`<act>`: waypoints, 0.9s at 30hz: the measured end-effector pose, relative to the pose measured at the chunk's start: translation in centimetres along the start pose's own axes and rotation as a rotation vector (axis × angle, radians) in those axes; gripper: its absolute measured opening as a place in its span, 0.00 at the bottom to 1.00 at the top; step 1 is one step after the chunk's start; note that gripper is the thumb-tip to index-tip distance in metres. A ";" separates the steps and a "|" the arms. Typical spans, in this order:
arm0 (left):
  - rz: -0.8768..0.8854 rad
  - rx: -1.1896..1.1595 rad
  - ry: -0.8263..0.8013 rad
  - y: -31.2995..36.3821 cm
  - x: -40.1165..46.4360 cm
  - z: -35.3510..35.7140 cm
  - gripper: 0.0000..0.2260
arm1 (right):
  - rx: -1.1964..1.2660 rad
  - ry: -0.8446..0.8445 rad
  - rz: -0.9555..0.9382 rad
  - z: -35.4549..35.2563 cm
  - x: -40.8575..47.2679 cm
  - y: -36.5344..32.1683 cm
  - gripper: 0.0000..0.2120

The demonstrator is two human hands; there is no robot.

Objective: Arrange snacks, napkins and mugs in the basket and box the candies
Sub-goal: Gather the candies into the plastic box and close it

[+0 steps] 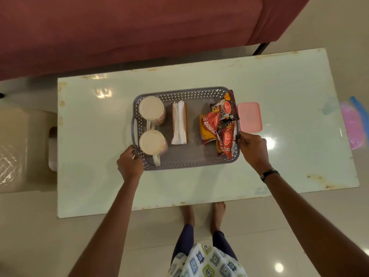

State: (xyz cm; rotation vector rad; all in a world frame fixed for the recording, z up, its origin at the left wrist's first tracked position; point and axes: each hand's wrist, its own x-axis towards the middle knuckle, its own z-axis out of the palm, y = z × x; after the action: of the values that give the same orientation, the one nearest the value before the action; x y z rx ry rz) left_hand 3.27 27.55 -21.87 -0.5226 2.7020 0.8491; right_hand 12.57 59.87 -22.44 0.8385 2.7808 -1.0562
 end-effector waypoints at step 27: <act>-0.101 -0.166 0.059 0.9 -4.0 2.0 0.16 | -0.178 -0.362 -0.070 -2.7 7.3 2.2 0.44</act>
State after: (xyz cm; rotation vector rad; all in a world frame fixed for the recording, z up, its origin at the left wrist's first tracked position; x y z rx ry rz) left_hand 6.81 30.42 -21.61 -0.7240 2.6452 1.0514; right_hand 7.88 66.36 -23.33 0.4772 2.5619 -0.8524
